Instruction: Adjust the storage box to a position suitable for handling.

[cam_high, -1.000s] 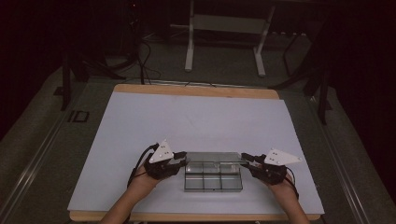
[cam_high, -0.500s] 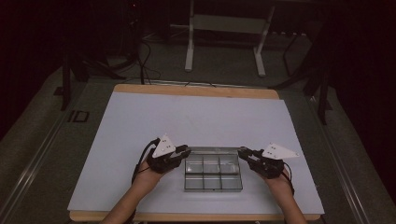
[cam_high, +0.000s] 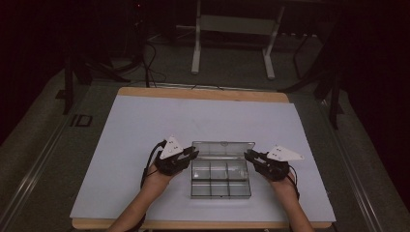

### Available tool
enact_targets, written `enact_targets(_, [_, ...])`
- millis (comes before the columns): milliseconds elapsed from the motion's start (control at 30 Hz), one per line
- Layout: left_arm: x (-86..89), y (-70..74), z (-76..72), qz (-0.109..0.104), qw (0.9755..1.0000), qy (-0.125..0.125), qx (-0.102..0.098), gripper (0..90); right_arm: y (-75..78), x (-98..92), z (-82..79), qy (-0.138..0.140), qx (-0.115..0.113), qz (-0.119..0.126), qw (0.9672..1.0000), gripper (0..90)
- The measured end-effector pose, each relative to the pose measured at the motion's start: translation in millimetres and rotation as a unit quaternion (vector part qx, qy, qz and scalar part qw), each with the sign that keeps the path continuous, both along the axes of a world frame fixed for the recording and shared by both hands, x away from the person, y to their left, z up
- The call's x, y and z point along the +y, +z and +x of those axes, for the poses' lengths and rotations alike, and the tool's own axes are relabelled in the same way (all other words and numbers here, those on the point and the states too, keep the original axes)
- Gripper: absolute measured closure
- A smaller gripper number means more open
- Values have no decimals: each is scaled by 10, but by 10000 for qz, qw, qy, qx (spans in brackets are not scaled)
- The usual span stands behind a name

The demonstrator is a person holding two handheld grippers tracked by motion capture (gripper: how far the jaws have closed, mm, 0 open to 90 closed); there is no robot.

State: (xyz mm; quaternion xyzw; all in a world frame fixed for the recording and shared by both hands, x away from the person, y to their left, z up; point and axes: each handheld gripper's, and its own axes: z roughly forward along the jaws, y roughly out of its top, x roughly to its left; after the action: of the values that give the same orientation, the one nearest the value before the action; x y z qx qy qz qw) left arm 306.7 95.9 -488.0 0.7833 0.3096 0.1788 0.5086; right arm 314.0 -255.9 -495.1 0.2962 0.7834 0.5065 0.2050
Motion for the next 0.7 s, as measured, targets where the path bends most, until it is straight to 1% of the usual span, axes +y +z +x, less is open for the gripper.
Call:
enact_targets(233, [-14, -21, 65, -67, 9999, 106, 44, 760, -22, 46, 48, -123, 29, 41, 9999, 757])
enact_targets(400, [-15, -44, 103, -136, 9998, 149, 87, 759, -49, 60, 77, -221, 91, 171, 9996, 750])
enact_targets(533, [-26, -65, 137, -191, 9995, 188, 188, 750, -50, 77, 93, -278, 111, 155, 9994, 743])
enact_targets(600, [-35, -73, 152, -177, 9994, 184, 225, 731, -50, 91, 101, -321, 140, 112, 9993, 735])
enact_targets(700, [-40, -79, 169, -178, 9993, 212, 256, 731, -49, 107, 109, -363, 151, 72, 9992, 727])
